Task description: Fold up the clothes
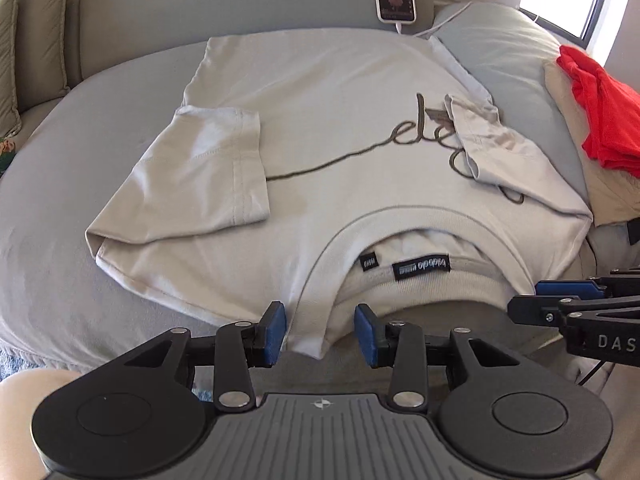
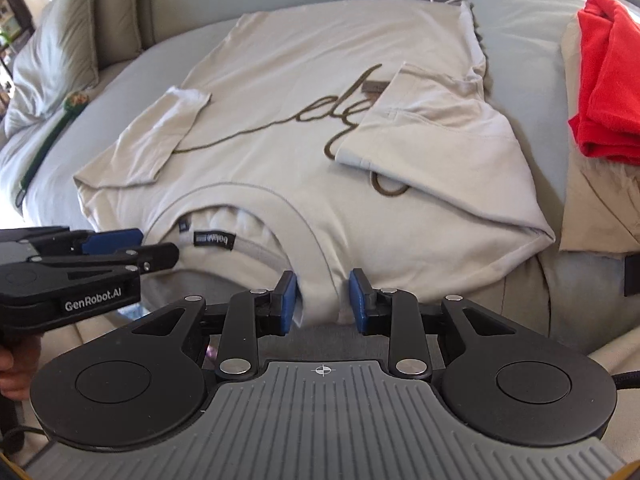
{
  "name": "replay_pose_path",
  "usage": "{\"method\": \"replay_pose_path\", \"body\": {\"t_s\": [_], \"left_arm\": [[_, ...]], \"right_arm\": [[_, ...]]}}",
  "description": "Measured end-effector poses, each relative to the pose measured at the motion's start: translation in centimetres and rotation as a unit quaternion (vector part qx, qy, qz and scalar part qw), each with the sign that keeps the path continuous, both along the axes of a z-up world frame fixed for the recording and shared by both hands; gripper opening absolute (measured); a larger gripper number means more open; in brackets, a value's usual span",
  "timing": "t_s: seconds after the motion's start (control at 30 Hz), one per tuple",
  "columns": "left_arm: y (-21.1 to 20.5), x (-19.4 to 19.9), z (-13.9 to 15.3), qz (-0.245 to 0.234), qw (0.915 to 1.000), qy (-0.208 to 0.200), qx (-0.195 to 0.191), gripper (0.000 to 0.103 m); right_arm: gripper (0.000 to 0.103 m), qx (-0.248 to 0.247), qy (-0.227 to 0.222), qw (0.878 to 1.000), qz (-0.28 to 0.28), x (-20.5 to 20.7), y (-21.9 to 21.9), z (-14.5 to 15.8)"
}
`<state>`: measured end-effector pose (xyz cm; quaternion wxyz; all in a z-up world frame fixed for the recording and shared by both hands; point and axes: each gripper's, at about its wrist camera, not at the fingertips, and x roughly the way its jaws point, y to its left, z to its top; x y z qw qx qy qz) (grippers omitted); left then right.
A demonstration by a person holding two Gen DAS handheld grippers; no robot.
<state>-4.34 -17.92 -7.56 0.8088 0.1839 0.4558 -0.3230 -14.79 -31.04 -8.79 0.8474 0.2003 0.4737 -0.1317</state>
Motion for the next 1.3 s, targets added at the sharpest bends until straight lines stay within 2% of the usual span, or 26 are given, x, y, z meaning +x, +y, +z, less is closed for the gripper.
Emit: {"method": "replay_pose_path", "body": {"t_s": [0.1,0.13,0.17,0.27,0.37,0.5,0.67,0.73,0.8,0.9,1.0,1.1,1.23,1.3], "left_arm": [[1.0,-0.8,1.0,-0.015,0.9998,0.013,-0.005,0.035],[1.3,-1.0,1.5,-0.020,0.9996,0.016,-0.015,0.036],[1.7,-1.3,2.0,-0.025,0.9992,0.019,-0.024,0.036],[2.5,-1.2,4.0,-0.017,0.9989,0.000,-0.043,0.038],[3.1,-0.2,6.8,-0.006,0.9973,-0.022,-0.070,0.038],[3.7,1.4,11.1,0.001,0.9927,-0.060,-0.104,0.038],[3.5,3.8,16.5,0.003,0.9808,-0.138,-0.138,0.042],[3.4,5.0,18.0,0.012,0.9743,-0.166,-0.152,0.043],[3.0,6.2,18.9,0.019,0.9693,-0.186,-0.159,0.043],[1.5,9.0,19.1,0.015,0.9660,-0.208,-0.153,0.047],[-0.3,12.6,17.9,0.013,0.9687,-0.209,-0.133,0.048],[-1.9,16.9,15.7,0.023,0.9779,-0.164,-0.127,0.048],[-3.6,22.9,12.0,0.053,0.9866,-0.096,-0.121,0.048],[-4.7,25.3,10.0,0.062,0.9886,-0.092,-0.103,0.048]], "right_arm": [[0.033,0.090,0.031,0.995,-0.005,-1.2,-0.7,-0.2],[0.033,0.121,0.024,0.992,-0.009,-1.8,-0.9,-0.1],[0.034,0.129,0.016,0.991,-0.012,-2.3,-1.0,0.3],[0.043,0.112,-0.016,0.993,-0.020,-3.2,-1.0,2.6],[0.044,0.089,-0.056,0.994,-0.023,-3.4,-1.3,5.7],[0.055,0.061,-0.105,0.992,-0.018,-3.2,-2.2,10.3],[0.057,0.030,-0.163,0.986,-0.023,-2.5,-4.3,16.2],[0.062,0.016,-0.186,0.982,-0.024,-2.0,-5.1,18.2],[0.074,-0.001,-0.205,0.978,-0.028,-1.1,-5.9,19.8],[0.074,-0.019,-0.216,0.975,-0.037,1.1,-7.4,21.1],[0.074,-0.009,-0.214,0.976,-0.047,4.2,-9.7,21.1],[0.074,0.002,-0.194,0.979,-0.064,8.0,-12.2,19.8],[0.074,0.022,-0.151,0.983,-0.098,13.2,-15.8,16.6],[0.074,0.030,-0.127,0.984,-0.117,15.8,-17.9,14.6]]}}
